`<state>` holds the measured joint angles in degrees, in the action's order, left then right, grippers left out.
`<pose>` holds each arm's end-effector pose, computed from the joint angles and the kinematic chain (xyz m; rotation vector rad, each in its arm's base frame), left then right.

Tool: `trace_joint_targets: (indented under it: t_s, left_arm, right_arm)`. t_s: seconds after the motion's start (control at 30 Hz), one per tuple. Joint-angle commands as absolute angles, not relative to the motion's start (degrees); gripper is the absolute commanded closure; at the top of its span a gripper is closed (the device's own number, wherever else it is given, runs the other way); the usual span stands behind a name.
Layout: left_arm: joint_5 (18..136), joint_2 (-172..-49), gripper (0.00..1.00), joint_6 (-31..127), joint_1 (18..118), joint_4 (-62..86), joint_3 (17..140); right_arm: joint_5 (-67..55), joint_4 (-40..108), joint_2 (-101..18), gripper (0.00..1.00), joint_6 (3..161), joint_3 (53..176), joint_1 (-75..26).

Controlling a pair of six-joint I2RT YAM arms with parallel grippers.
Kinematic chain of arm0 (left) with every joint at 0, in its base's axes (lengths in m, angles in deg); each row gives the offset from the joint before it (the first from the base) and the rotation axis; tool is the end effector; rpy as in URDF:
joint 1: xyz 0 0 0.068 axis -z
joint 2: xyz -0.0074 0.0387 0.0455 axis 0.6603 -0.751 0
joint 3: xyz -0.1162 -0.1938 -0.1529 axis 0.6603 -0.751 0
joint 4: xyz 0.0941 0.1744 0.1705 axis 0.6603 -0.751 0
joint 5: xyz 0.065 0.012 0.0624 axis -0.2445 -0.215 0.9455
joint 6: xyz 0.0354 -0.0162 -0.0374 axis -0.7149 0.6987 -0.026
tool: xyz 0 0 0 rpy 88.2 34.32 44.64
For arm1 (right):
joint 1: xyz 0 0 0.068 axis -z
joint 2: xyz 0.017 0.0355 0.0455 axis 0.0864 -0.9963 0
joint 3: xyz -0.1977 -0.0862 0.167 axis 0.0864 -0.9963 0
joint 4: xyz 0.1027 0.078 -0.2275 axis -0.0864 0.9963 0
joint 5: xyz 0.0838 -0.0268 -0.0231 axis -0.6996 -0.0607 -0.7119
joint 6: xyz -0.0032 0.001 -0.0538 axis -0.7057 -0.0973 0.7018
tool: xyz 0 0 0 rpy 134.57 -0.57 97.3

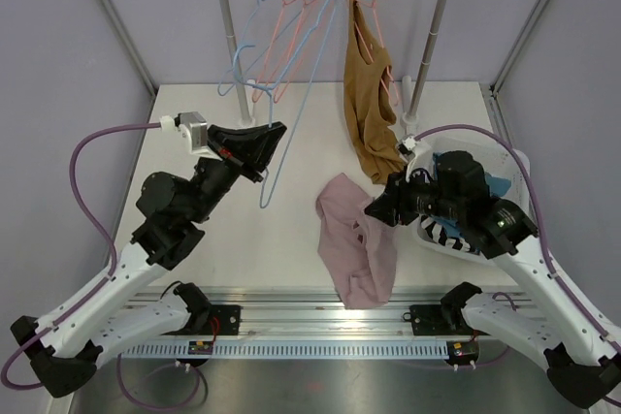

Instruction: Remove the tank top from the hanger

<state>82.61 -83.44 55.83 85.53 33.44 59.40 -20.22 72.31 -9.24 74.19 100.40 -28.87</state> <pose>0.1272 -0.1261 0.4420 0.2908 1.0925 -1.0181 0.1309 0.1040 0.3784 -0.6055 2.0209 0.9149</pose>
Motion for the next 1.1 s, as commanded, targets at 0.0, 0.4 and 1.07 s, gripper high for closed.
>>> trace_joint_targets:
  t_s: [0.0,0.4,1.07]
  left_arm:
    - [93.7,-80.9,1.00,56.2,85.7,20.1,58.6]
    - [96.9,-105.9,1.00,54.4,84.2,-8.7,92.9]
    - [87.7,-147.8,1.00,52.4,73.2,-12.0,145.5]
  right_arm:
    - [-17.5,68.1,-8.8,0.53,73.6,96.5,-29.6]
    - [-8.5,69.7,-2.1,0.00,71.9,94.1,-29.5]
    - [-11.4,70.9,7.3,0.01,71.1,92.2,-29.5]
